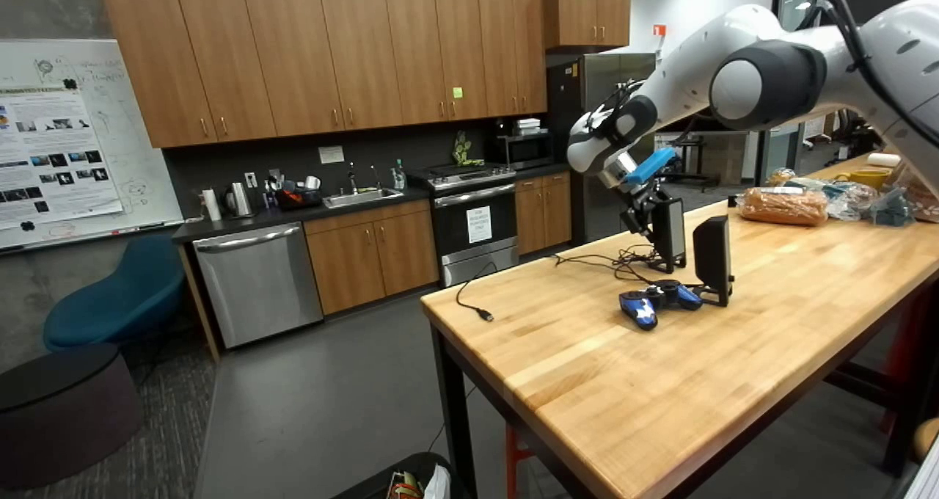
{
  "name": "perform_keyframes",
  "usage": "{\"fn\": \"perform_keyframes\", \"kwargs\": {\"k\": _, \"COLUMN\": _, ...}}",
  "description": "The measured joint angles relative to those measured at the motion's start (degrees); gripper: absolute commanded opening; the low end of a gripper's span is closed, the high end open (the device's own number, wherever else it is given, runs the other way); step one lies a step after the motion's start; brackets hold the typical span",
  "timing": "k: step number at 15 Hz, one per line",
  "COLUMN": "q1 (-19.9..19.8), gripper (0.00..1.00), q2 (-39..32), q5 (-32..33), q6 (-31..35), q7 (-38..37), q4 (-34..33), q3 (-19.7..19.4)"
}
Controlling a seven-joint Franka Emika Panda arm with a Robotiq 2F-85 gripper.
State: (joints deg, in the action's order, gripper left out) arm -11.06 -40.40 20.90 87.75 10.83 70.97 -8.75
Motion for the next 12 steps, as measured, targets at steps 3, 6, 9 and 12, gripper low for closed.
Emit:
{"fn": "perform_keyframes", "kwargs": {"k": 3, "q1": 0.0, "gripper": 1.00, "q2": 2.5, "q5": -1.0, "q6": 5.3, "q7": -0.8, "q4": 3.4, "q3": 0.2}}
{"fn": "perform_keyframes", "kwargs": {"k": 6, "q1": 0.0, "gripper": 1.00, "q2": 3.7, "q5": -3.3, "q6": 10.7, "q7": -2.1, "q4": 5.0, "q3": 0.8}}
{"fn": "perform_keyframes", "kwargs": {"k": 9, "q1": 0.6, "gripper": 1.00, "q2": 3.9, "q5": -5.9, "q6": 15.2, "q7": -4.1, "q4": 4.9, "q3": 1.6}}
{"fn": "perform_keyframes", "kwargs": {"k": 12, "q1": 1.9, "gripper": 1.00, "q2": 3.9, "q5": -7.8, "q6": 18.7, "q7": -6.1, "q4": 4.6, "q3": 2.2}}
